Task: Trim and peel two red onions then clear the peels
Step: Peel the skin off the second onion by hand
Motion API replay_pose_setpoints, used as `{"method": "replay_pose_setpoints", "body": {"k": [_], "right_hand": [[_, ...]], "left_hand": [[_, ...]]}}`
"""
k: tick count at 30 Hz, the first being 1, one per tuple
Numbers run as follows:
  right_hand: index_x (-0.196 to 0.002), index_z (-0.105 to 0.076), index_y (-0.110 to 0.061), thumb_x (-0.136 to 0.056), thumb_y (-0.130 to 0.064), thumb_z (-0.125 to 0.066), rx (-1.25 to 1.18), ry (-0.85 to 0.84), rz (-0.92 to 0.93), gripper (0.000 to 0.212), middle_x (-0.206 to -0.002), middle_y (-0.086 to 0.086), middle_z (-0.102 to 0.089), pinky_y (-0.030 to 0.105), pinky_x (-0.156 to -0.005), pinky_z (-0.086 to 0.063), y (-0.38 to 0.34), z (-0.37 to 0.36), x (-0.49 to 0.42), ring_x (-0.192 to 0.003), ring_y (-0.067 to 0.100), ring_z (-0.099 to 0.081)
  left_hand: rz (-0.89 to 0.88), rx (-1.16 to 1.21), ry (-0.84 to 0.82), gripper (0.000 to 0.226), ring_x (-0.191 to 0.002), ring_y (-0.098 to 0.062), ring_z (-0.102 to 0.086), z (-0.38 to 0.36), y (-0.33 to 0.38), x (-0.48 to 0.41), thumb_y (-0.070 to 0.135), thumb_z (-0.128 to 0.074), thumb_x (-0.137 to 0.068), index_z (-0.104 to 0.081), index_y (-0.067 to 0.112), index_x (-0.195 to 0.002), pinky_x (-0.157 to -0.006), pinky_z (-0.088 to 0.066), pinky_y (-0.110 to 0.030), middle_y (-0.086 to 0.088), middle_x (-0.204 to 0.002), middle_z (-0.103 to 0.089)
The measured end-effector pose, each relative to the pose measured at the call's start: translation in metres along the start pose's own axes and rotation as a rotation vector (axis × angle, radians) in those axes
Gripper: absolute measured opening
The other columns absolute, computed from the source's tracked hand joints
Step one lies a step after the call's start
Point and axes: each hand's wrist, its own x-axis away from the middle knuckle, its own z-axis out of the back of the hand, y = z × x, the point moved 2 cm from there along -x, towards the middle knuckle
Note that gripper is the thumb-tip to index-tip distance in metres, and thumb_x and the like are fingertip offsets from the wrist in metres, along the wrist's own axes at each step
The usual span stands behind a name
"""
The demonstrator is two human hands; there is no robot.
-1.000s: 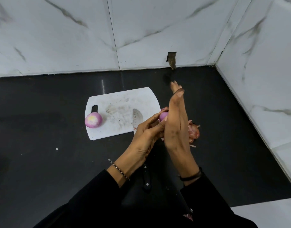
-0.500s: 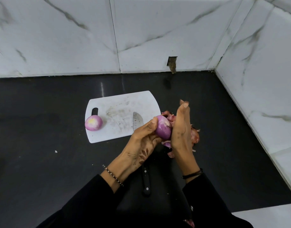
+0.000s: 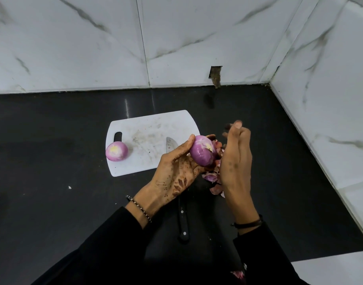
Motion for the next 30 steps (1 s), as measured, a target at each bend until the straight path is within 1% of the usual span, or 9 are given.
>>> {"method": "replay_pose_setpoints", "body": {"k": [4, 8, 13, 16, 18, 20, 23, 27, 30], "right_hand": [[-0.098, -0.048, -0.022, -0.106, -0.052, -0.028, 0.119, 0.037, 0.088, 0.037, -0.091, -0.001, -0.052, 0.028, -0.08, -0.05, -0.003, -0.007, -0.007, -0.086, 0.013, -0.056], [-0.107, -0.048, -0.024, -0.104, -0.054, -0.028, 0.242, 0.092, 0.146, 0.037, -0.099, -0.005, -0.053, 0.043, -0.087, -0.051, 0.009, -0.015, -0.011, -0.094, 0.015, -0.056], [-0.116, -0.049, -0.02, -0.107, -0.045, -0.037, 0.294, 0.12, 0.147, 0.029, -0.112, -0.004, -0.053, 0.035, -0.089, -0.051, 0.021, 0.0, -0.014, -0.102, 0.011, -0.055], [-0.111, -0.055, -0.018, -0.105, -0.039, -0.047, 0.284, 0.125, 0.186, 0.023, -0.104, -0.004, -0.058, 0.031, -0.081, -0.053, 0.02, 0.008, -0.012, -0.094, 0.008, -0.058], [-0.104, -0.059, -0.018, -0.102, -0.035, -0.057, 0.295, 0.095, 0.249, 0.017, -0.099, -0.006, -0.061, 0.024, -0.077, -0.053, 0.016, 0.012, -0.008, -0.091, 0.006, -0.06], [-0.103, -0.063, -0.017, -0.097, -0.026, -0.066, 0.247, 0.026, 0.305, 0.011, -0.1, -0.006, -0.063, 0.017, -0.074, -0.052, 0.011, 0.016, -0.003, -0.091, 0.007, -0.063], [-0.107, -0.069, -0.02, -0.094, -0.024, -0.069, 0.164, -0.152, 0.306, 0.013, -0.102, -0.011, -0.065, 0.025, -0.066, -0.058, 0.005, 0.021, 0.007, -0.091, 0.013, -0.067], [-0.111, -0.074, -0.014, -0.093, -0.024, -0.07, 0.2, -0.293, 0.425, 0.021, -0.101, -0.014, -0.068, 0.028, -0.068, -0.059, -0.001, 0.024, 0.015, -0.09, 0.01, -0.068], [-0.113, -0.075, -0.014, -0.092, -0.028, -0.069, 0.283, -0.35, 0.507, 0.026, -0.103, -0.013, -0.068, 0.021, -0.07, -0.057, -0.001, 0.025, 0.016, -0.089, 0.003, -0.066]], "left_hand": [[0.011, -0.05, -0.084, 0.046, -0.126, -0.028, -0.056, 0.004, -0.005, -0.002, 0.027, -0.049, -0.1, -0.056, 0.001, -0.138, -0.113, -0.041, -0.043, -0.02, -0.141, -0.057], [0.026, 0.012, -0.115, 0.043, -0.122, -0.024, -0.061, 0.001, -0.005, 0.0, 0.022, -0.048, -0.097, -0.06, 0.002, -0.133, -0.105, -0.05, -0.034, -0.016, -0.136, -0.061], [0.035, 0.069, -0.056, 0.051, -0.134, -0.031, -0.05, 0.006, 0.0, 0.001, 0.026, -0.05, -0.096, -0.054, -0.004, -0.137, -0.115, -0.039, -0.041, -0.024, -0.145, -0.052], [0.025, 0.078, -0.052, 0.058, -0.139, -0.033, -0.045, 0.013, 0.001, -0.002, 0.029, -0.054, -0.095, -0.048, -0.005, -0.142, -0.12, -0.031, -0.045, -0.023, -0.146, -0.051], [0.019, 0.056, -0.013, 0.059, -0.131, -0.032, -0.053, 0.016, 0.003, -0.003, 0.031, -0.054, -0.094, -0.049, -0.005, -0.141, -0.116, -0.037, -0.043, -0.022, -0.141, -0.056], [0.026, 0.053, -0.022, 0.058, -0.119, -0.029, -0.06, 0.016, 0.003, -0.002, 0.034, -0.054, -0.094, -0.054, -0.005, -0.137, -0.11, -0.044, -0.04, -0.021, -0.132, -0.06], [0.021, 0.081, 0.006, 0.049, -0.116, -0.028, -0.062, 0.016, 0.005, -0.002, 0.036, -0.053, -0.094, -0.067, -0.001, -0.123, -0.11, -0.044, -0.042, -0.019, -0.126, -0.064], [0.04, 0.038, -0.023, 0.069, -0.14, -0.037, -0.036, 0.017, 0.01, -0.002, 0.041, -0.05, -0.098, -0.04, -0.007, -0.146, -0.124, -0.017, -0.05, -0.029, -0.153, -0.036], [0.052, 0.048, -0.035, 0.072, -0.132, -0.035, -0.041, 0.021, 0.01, -0.002, 0.041, -0.056, -0.094, -0.04, -0.007, -0.146, -0.122, -0.02, -0.048, -0.029, -0.145, -0.046]]}}
